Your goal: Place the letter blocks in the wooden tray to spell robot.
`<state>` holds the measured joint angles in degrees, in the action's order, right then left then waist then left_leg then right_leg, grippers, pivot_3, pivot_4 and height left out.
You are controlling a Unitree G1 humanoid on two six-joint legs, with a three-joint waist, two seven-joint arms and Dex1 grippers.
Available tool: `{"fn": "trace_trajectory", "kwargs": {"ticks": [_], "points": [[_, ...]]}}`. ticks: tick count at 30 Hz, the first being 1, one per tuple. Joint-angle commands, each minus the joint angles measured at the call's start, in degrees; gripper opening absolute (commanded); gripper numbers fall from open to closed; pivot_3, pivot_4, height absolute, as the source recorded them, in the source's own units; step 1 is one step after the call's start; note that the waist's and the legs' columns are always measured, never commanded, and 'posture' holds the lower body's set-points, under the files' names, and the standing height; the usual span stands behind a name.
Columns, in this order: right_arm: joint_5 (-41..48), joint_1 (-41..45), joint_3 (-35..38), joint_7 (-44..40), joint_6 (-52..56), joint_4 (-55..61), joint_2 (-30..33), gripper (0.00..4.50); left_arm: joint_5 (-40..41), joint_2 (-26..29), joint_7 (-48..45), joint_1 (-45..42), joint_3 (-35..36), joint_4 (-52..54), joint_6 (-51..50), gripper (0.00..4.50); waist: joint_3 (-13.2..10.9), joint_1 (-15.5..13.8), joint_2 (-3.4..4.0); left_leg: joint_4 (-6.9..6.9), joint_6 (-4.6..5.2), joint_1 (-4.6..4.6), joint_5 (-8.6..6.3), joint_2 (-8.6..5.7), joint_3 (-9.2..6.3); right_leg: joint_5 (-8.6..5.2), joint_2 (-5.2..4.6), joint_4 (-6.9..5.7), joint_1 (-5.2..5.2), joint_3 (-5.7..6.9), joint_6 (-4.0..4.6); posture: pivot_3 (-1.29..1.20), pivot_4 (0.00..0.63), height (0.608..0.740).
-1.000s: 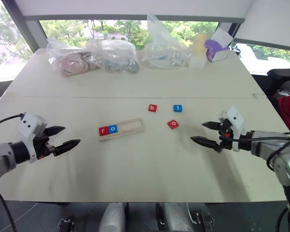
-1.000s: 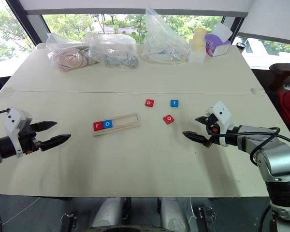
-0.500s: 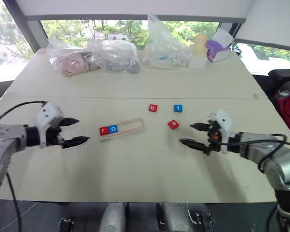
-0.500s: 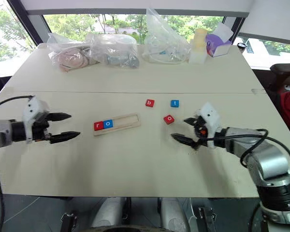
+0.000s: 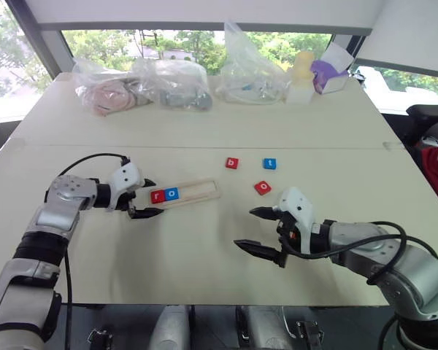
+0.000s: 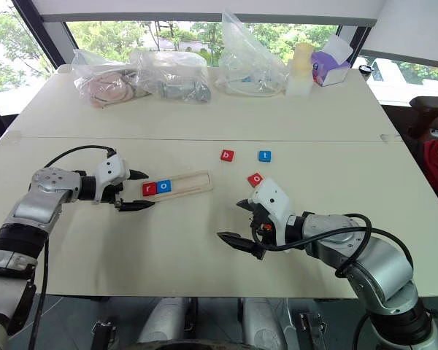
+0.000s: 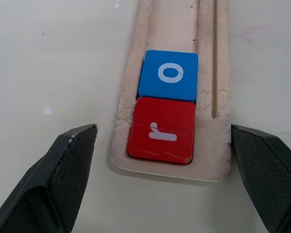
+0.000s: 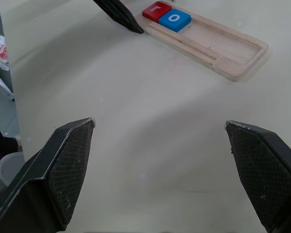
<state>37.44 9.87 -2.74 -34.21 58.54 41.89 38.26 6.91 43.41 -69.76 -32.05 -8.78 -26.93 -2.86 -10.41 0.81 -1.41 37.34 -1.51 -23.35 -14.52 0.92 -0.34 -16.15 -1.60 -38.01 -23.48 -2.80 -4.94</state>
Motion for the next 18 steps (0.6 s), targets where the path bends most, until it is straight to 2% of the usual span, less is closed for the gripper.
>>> {"fn": "trace_trajectory", "kwargs": {"ticks": [1, 4, 7, 8, 9, 13, 18], "points": [[-0.57, -0.17, 0.90, 0.26, -2.15, -0.31, 0.16, 4.45, -1.38, -0.60, -2.70, 1.14, -1.88, -1.49, 0.84, 4.50, 0.03, 0.00, -0.01, 0.00, 0.00, 0.01, 0.00, 0.00, 0.00, 0.00, 0.00, 0.00, 0.01, 0.00, 0.00, 0.00, 0.150, 0.735], [-1.30, -0.34, 0.66, 0.25, -3.31, -1.29, 0.26, 4.45, -3.68, -0.63, -3.17, 1.46, -3.28, -4.10, 3.32, 4.50, 0.12, 0.04, 0.02, -0.01, 0.00, 0.03, 0.00, 0.00, 0.00, 0.00, 0.00, 0.00, 0.03, 0.00, -0.01, 0.00, 0.150, 0.735], [-2.09, -0.18, 0.50, 0.36, -4.25, -2.22, 0.24, 4.50, -5.21, -0.26, -3.97, 2.05, -4.36, -5.79, 5.58, 3.67, 0.30, 0.15, 0.10, -0.02, 0.00, 0.08, 0.00, 0.00, 0.01, 0.00, 0.00, 0.00, 0.06, 0.00, -0.01, 0.00, 0.150, 0.735], [-2.26, -0.06, 0.56, 0.43, -4.44, -2.50, 0.22, 4.50, -5.16, -0.61, -3.41, 1.90, -4.06, -6.38, 5.36, 3.26, 0.42, 0.16, 0.14, -0.02, 0.00, 0.11, 0.00, 0.00, 0.01, 0.00, 0.00, -0.01, 0.08, 0.00, -0.01, 0.00, 0.150, 0.735], [-2.42, 0.04, 0.65, 0.48, -4.59, -2.73, 0.22, 4.50, -4.96, -0.97, -2.92, 1.67, -3.68, -6.87, 5.07, 3.09, 0.53, 0.19, 0.22, -0.02, 0.00, 0.13, 0.00, 0.00, 0.01, 0.00, 0.01, 0.00, 0.09, 0.00, -0.01, 0.00, 0.150, 0.735], [-2.96, 0.28, 1.24, 0.58, -5.05, -3.73, 0.40, 4.50, -2.96, -2.38, -3.09, -0.61, -2.05, -7.58, 4.69, 3.09, 0.80, 0.13, 0.39, -0.03, 0.01, 0.27, 0.00, 0.00, 0.02, -0.01, 0.03, -0.01, 0.24, -0.01, -0.01, 0.00, 0.150, 0.735], [-3.11, 0.22, 2.07, 1.00, -4.92, -4.10, 0.74, 4.50, -5.15, -3.67, -6.66, -6.82, -3.49, -12.41, 16.10, 3.09, 0.80, -0.33, 0.36, 0.09, 0.01, 0.21, 0.00, -0.02, 0.00, -0.02, 0.05, 0.00, 0.29, 0.01, 0.00, 0.00, 0.150, 0.735]]}}
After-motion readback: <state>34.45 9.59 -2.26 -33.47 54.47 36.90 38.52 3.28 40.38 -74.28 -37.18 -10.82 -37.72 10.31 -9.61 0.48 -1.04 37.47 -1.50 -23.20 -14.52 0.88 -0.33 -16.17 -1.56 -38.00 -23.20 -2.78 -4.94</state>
